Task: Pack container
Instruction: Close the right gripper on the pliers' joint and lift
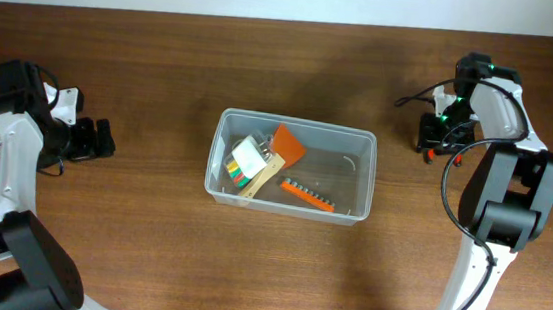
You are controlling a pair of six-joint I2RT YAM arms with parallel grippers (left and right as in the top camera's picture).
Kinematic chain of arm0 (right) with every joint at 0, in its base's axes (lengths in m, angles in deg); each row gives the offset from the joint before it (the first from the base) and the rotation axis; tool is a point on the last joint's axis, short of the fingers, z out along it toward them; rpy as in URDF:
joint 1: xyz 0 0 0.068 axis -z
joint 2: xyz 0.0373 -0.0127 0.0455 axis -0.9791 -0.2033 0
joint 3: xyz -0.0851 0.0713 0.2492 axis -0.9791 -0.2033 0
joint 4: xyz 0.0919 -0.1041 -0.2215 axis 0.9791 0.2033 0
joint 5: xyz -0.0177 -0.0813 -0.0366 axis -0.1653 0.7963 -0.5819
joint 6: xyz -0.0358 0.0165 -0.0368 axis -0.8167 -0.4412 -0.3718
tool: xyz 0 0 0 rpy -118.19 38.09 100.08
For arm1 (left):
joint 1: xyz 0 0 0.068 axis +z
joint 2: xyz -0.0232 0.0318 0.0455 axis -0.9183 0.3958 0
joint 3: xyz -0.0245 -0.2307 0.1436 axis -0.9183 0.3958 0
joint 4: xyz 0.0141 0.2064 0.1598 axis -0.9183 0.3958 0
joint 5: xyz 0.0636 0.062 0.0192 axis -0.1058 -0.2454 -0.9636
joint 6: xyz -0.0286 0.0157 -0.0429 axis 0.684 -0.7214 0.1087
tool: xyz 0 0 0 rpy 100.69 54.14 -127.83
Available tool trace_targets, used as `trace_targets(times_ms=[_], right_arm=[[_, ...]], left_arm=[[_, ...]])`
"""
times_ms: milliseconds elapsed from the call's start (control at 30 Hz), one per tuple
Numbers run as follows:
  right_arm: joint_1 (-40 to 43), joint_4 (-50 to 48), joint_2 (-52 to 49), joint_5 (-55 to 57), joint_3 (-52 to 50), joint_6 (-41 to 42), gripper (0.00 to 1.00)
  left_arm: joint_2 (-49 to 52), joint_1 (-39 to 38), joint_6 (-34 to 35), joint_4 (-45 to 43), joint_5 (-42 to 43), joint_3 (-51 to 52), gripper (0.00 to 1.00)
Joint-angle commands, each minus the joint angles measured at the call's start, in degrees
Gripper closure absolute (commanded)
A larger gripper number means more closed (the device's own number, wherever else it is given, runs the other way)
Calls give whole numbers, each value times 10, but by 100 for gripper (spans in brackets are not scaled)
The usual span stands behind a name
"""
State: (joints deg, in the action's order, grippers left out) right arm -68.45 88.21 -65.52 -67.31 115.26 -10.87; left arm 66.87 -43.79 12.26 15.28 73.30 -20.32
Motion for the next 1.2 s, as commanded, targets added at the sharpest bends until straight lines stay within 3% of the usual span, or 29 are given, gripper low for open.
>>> trace_targets(times_ms=[0,500,800,1167], right_arm=[[-1,-9,-20,6,-15,34,60],[-1,-9,-20,23,-15,56,96],[-1,14,8,22,6,52,96],[-31,61,150,22,56,-10,96]], left_arm=[[-10,1,3,2,5,3,1],[-10,1,3,3,4,3,1],[-10,2,3,2,4,3,1],[-10,2,3,2,4,3,1]])
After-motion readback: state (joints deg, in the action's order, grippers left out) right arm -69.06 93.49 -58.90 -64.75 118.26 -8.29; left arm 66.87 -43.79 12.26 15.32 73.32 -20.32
